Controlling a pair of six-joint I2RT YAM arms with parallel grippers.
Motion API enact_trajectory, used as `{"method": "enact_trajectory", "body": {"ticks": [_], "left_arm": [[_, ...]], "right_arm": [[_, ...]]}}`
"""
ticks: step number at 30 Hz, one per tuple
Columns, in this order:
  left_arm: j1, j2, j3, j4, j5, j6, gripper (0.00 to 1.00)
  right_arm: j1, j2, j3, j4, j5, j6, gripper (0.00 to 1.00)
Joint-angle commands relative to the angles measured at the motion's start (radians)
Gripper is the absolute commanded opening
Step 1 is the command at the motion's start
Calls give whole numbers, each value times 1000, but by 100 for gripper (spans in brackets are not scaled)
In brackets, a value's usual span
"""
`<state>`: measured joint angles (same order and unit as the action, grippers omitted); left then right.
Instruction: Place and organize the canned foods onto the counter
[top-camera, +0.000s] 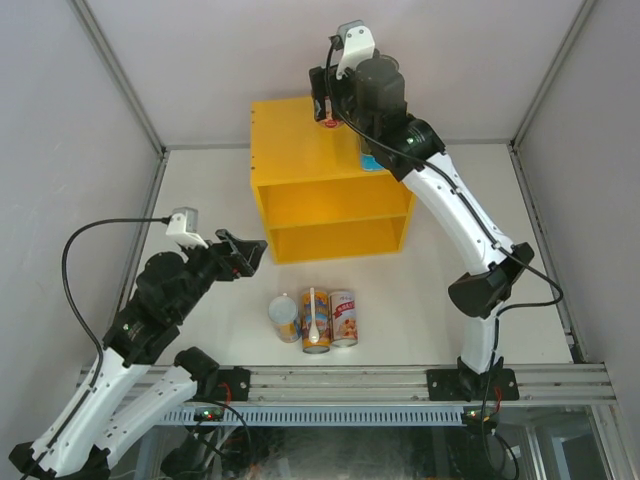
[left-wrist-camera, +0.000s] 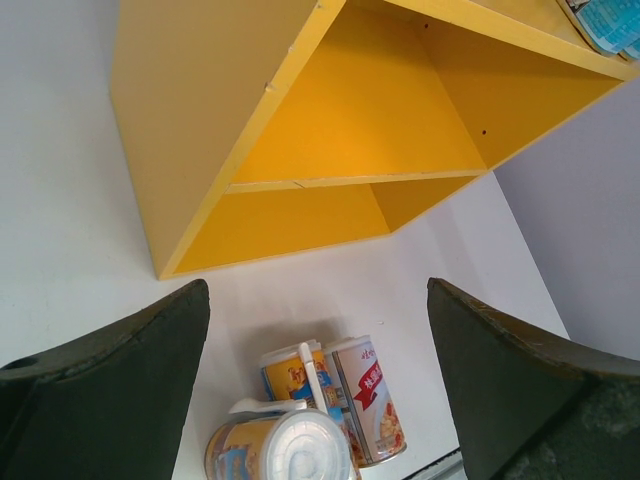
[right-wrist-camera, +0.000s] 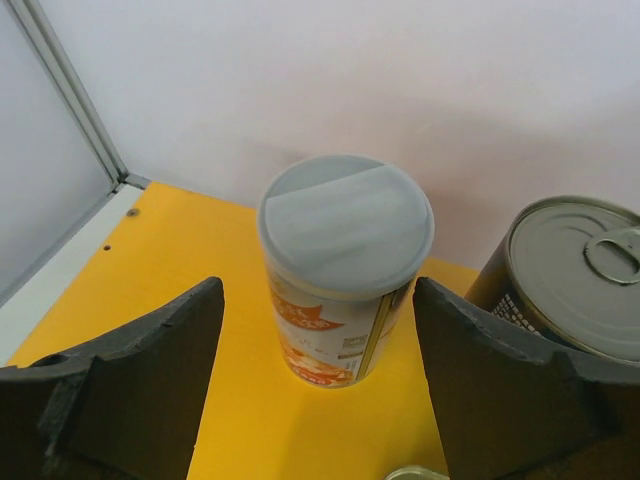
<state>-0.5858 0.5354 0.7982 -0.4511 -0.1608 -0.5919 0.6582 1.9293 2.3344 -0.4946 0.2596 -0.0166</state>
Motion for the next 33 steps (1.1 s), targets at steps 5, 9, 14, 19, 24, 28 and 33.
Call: {"method": "enact_trajectory", "body": {"ticks": [5, 9, 14, 19, 24, 28, 33], "left_arm": [[6, -25, 8, 11, -29, -12, 93], [6, -33, 15, 7, -38, -12, 93], [6, -34, 26, -9, -43, -3, 93], [6, -41, 40, -38, -38, -6, 93], [6, -64, 36, -62, -39, -15, 93], [6, -83, 27, -78, -34, -30, 92], [4, -107, 15, -99, -37, -41, 92]], "right_arm": [[44, -110, -45, 48, 32, -34, 75], [68, -172, -108, 70, 50, -42, 75], [136, -285, -199, 79, 94, -62, 75], [263, -417, -313, 63, 219, -68, 74], [465, -563, -473, 36, 400, -38, 72], [596, -676, -636, -37, 520, 97, 72], [679, -741, -781, -298, 531, 476, 71]]}}
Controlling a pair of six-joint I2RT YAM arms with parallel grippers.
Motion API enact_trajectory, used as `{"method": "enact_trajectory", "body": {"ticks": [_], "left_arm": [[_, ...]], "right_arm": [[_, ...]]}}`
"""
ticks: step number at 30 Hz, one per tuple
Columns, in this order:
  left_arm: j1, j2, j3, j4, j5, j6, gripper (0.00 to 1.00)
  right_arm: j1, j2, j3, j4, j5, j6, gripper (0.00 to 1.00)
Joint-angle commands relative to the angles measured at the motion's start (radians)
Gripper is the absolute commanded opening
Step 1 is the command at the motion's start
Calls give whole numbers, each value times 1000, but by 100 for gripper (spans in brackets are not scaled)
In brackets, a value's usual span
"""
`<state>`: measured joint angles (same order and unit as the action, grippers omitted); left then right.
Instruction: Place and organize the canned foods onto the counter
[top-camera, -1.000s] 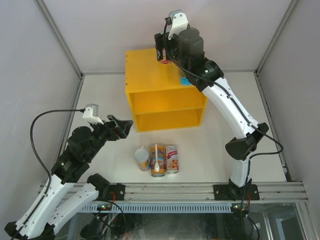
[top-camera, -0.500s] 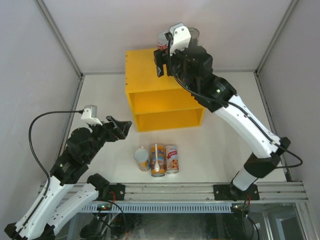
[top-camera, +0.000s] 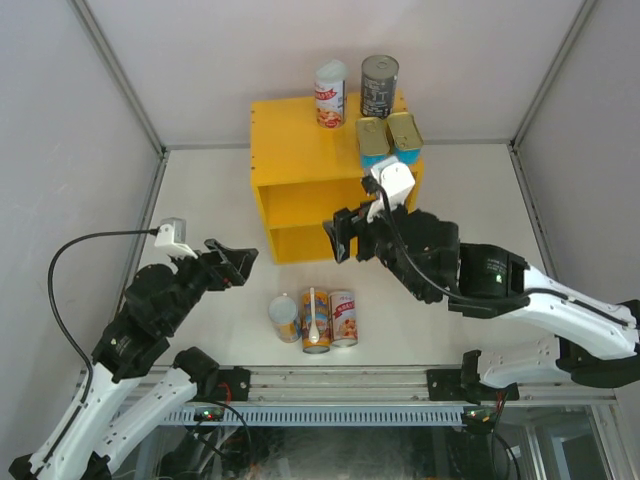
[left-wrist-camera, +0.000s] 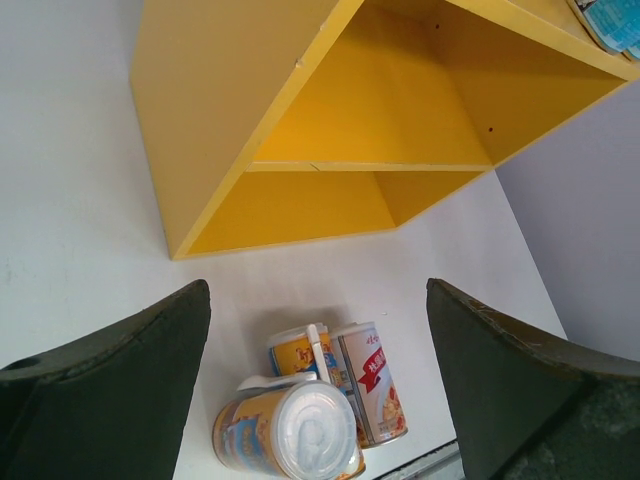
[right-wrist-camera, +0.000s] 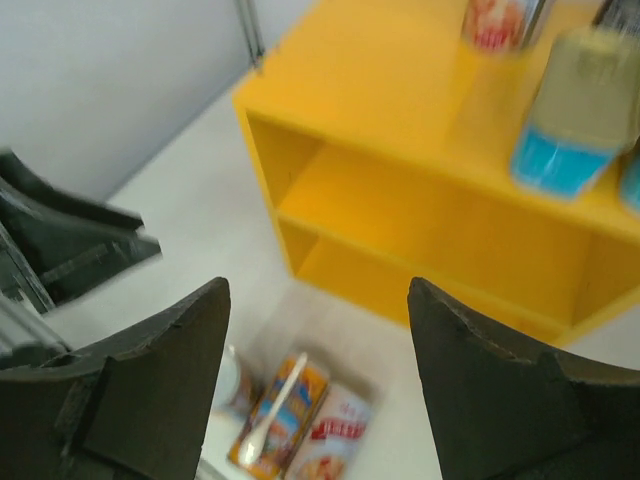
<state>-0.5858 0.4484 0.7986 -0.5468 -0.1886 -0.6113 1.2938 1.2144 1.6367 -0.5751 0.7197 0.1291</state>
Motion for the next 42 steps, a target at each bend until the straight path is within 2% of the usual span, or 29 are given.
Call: {"method": "enact_trajectory", "body": {"ticks": [1, 5, 8, 18, 28, 42], "left_arm": [[5, -22, 14, -9, -10, -23, 92], [4, -29, 11, -22, -9, -27, 92], [6, -34, 8, -32, -8, -29, 92], [4, -34, 13, -62, -1, -20, 92], [4, -28, 7, -59, 21, -8, 92], [5, -42, -16, -46, 44, -1, 92]], "right_arm": [[52, -32, -116, -257, 58, 403, 71], [68, -78, -293, -283, -22, 604, 72], [55, -96, -394, -264, -67, 695, 73], [-74, -17, -582, -142, -355, 815, 75], [-172, 104, -618, -75, -442, 915, 76], [-240, 221, -618, -61, -487, 923, 75]]}}
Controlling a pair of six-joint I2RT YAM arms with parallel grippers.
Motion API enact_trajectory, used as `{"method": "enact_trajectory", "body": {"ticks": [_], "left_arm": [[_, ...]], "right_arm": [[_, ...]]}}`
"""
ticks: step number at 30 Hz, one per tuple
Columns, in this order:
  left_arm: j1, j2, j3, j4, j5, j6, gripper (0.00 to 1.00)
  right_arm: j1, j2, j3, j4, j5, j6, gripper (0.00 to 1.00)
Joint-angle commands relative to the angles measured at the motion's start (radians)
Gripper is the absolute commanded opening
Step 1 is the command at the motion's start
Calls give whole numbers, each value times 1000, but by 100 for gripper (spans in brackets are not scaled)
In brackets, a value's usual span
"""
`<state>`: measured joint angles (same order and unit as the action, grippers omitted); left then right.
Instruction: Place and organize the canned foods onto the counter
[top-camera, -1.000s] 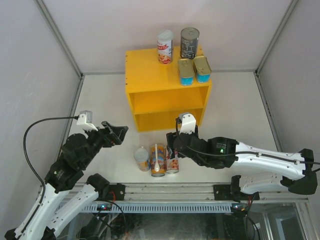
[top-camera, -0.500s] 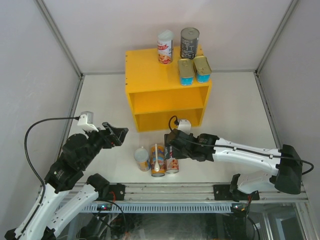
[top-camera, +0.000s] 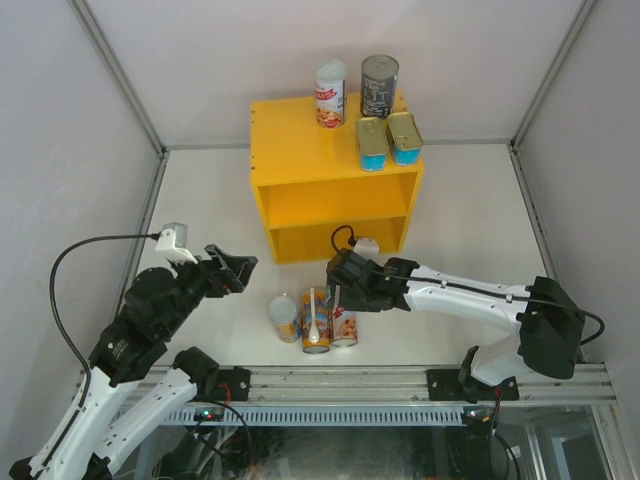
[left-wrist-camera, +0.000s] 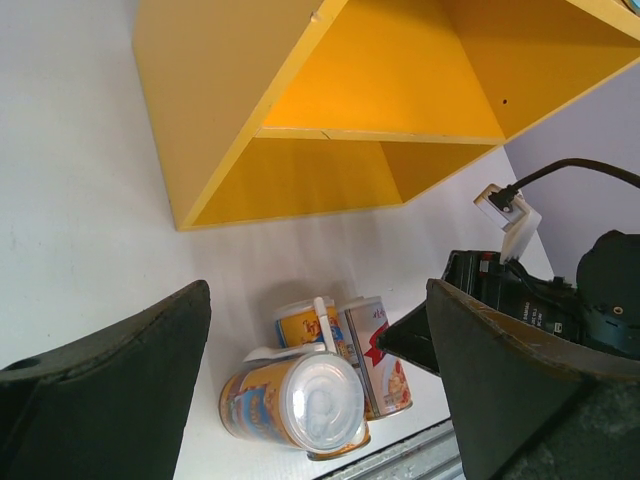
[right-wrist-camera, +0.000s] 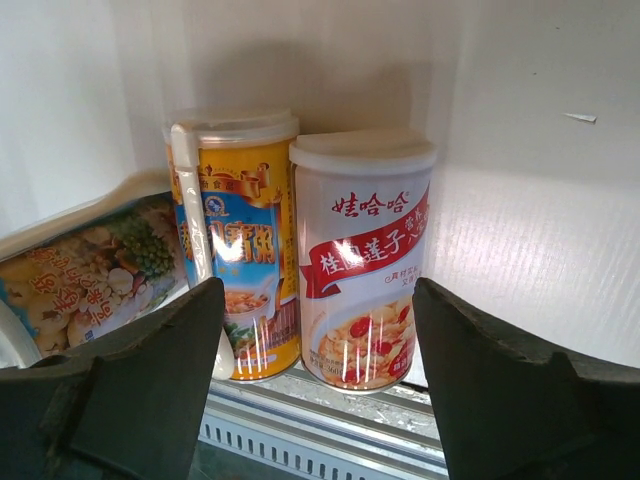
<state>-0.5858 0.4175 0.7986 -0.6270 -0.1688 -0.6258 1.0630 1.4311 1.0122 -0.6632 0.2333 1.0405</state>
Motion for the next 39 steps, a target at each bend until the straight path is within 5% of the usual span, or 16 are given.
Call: {"method": "enact_trajectory", "body": {"ticks": [1, 39], "left_arm": [[5, -12, -19, 37, 26, 12, 92], [5, -40, -79, 78, 11, -13, 92]], "right_arm": [[-11, 10, 6, 25, 0, 9, 75], [-82, 200, 7, 81, -81, -125, 72]]}}
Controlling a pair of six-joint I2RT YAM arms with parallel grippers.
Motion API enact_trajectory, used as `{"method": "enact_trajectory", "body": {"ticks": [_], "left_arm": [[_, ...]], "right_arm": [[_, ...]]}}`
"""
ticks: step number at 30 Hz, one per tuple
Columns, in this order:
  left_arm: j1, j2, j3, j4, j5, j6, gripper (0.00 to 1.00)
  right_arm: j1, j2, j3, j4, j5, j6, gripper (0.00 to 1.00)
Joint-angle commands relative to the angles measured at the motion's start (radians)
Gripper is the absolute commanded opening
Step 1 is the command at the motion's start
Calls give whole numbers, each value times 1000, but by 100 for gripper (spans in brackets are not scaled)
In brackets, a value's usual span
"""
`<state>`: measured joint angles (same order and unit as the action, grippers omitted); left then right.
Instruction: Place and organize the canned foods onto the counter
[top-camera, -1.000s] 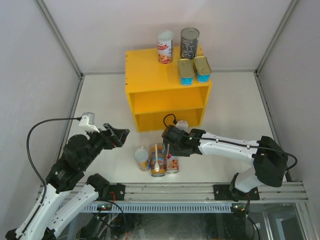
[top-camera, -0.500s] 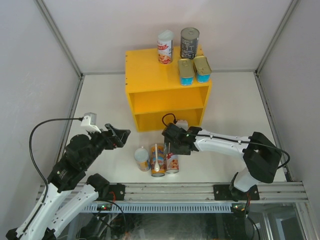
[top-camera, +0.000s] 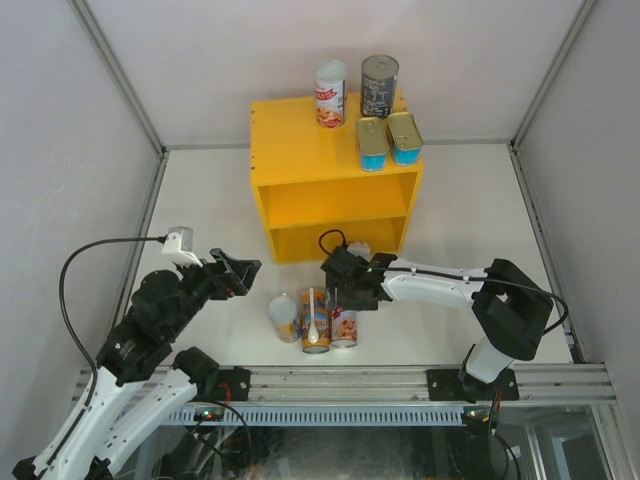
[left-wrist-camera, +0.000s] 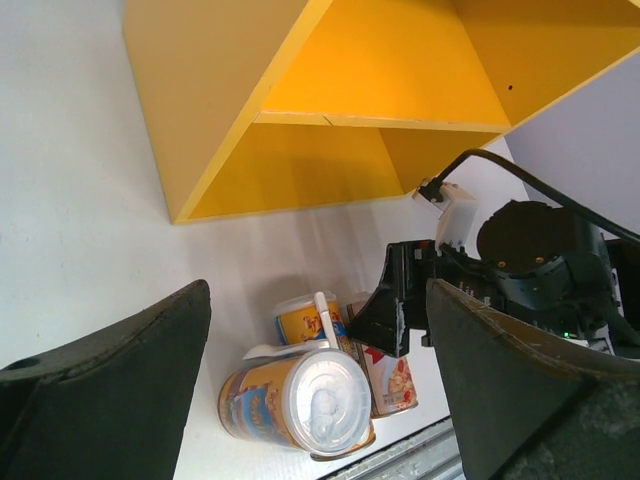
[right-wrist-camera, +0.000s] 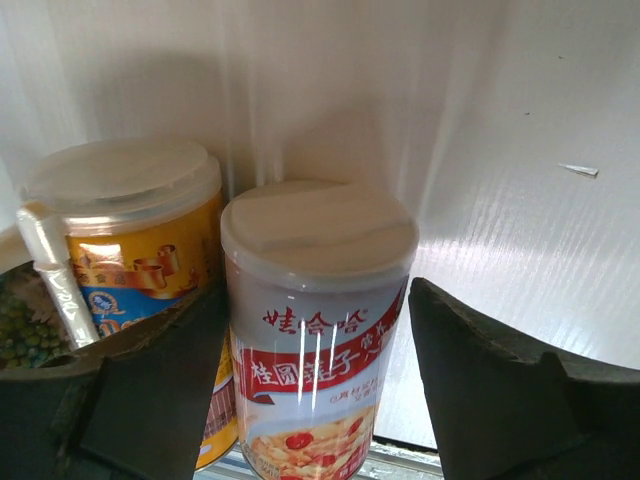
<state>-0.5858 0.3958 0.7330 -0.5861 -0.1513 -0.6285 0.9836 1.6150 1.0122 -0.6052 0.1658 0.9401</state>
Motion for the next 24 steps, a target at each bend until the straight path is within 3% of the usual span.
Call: {"method": "enact_trajectory", "body": {"ticks": [1, 12, 19, 24], "left_arm": [[5, -21, -16, 36, -8, -12, 92], [5, 10, -26, 62, -7, -7, 92], [6, 42, -30, 89, -41, 0, 92], [4, 47, -47, 116, -66, -3, 92]], "right_arm": [[-3, 19, 6, 25, -15, -24, 72], [9, 68, 6, 21, -20, -34, 65], [20, 62, -41, 55, -25, -19, 54], [32, 45, -85, 80, -39, -14, 41]]}}
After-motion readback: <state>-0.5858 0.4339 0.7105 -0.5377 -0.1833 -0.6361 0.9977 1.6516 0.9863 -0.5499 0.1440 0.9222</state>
